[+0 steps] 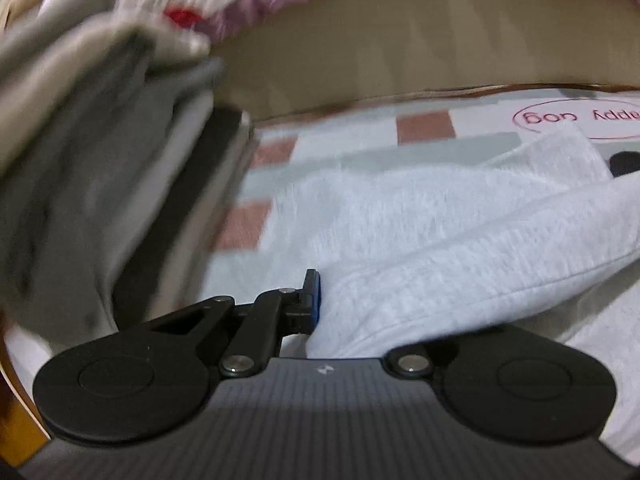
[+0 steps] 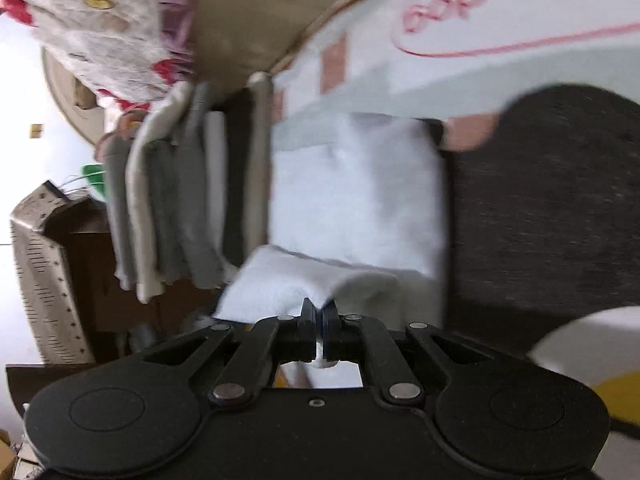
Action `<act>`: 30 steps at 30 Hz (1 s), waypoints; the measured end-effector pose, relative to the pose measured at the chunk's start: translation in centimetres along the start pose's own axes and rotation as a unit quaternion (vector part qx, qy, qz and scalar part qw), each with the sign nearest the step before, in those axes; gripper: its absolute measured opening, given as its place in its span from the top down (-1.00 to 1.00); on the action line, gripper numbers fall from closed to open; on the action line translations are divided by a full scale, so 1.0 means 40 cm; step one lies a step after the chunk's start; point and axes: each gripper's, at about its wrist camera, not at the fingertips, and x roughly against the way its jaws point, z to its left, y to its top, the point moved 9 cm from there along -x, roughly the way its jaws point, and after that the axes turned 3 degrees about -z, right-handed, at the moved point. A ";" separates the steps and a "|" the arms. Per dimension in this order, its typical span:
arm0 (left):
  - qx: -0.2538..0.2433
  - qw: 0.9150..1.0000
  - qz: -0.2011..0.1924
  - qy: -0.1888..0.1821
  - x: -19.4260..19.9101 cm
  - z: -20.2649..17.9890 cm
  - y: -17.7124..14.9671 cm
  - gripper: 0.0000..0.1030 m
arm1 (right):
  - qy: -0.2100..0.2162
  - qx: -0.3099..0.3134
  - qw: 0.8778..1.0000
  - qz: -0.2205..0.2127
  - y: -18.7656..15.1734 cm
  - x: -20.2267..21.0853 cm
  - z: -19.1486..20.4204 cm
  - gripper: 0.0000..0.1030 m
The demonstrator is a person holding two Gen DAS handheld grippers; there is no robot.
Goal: Fold clothes
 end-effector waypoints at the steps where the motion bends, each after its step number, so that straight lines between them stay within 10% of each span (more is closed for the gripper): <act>1: -0.011 1.000 -0.007 -0.002 0.003 0.004 0.021 0.84 | -0.005 0.003 1.000 0.003 0.000 -0.002 -0.009 0.90; 4: 0.011 0.999 -0.035 -0.006 -0.009 0.039 0.082 0.70 | -0.004 0.023 1.000 -0.013 0.030 0.010 0.012 0.90; 7: 0.023 0.999 -0.020 0.042 -0.063 0.072 0.069 -0.37 | -0.021 0.033 0.998 -0.051 0.101 0.032 0.019 0.90; 14: 0.039 0.997 -0.033 0.053 -0.081 0.111 0.009 -0.41 | -0.073 0.007 0.993 -0.090 0.176 0.016 -0.046 0.77; 19: 0.098 0.994 -0.041 0.019 -0.093 0.160 0.013 -0.41 | -0.086 0.080 0.987 -0.112 0.158 0.042 -0.016 0.31; 26: 0.143 0.987 -0.069 -0.003 -0.070 0.192 0.038 -0.55 | -0.237 0.279 0.917 -0.157 0.144 0.094 0.020 0.31; 30: 0.158 0.986 -0.058 -0.009 -0.079 0.202 0.034 -0.55 | -0.248 0.275 0.915 -0.160 0.117 0.111 -0.016 0.31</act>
